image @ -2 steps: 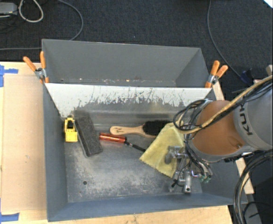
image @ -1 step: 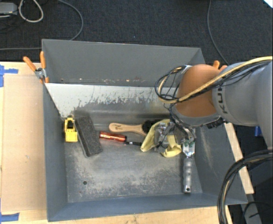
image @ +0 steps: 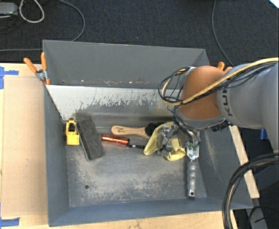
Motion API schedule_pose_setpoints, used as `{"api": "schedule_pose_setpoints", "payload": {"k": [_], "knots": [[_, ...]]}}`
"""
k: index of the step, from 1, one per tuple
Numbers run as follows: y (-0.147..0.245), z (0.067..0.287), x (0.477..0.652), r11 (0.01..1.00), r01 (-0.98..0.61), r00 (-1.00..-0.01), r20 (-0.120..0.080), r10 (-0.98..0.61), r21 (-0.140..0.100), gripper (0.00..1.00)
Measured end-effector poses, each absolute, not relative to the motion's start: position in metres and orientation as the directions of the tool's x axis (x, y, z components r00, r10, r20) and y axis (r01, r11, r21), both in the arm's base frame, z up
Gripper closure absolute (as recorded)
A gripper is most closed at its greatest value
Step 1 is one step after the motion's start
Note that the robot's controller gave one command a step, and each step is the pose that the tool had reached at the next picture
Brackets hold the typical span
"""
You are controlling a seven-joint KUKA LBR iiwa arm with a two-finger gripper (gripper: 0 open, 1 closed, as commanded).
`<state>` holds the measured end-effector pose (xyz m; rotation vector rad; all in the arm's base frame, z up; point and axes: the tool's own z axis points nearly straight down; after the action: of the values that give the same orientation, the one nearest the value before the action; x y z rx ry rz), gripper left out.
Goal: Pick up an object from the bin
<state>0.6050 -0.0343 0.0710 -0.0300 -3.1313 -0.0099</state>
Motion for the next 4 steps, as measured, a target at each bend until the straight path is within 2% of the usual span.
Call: {"api": "schedule_pose_setpoints", "payload": {"k": [1,2,3,4], "knots": [[-0.032,0.073,0.599,1.000,-0.007,-1.000,0.011,-0.007,0.005,1.00],[-0.030,0.189,0.565,0.970,-0.242,-0.970,0.011,-0.242,0.010,1.00],[0.021,0.087,0.577,0.974,-0.227,-0.974,0.016,-0.228,0.012,1.00],[-0.014,0.154,0.500,0.946,-0.325,-0.946,0.000,-0.325,0.004,1.00]]}}
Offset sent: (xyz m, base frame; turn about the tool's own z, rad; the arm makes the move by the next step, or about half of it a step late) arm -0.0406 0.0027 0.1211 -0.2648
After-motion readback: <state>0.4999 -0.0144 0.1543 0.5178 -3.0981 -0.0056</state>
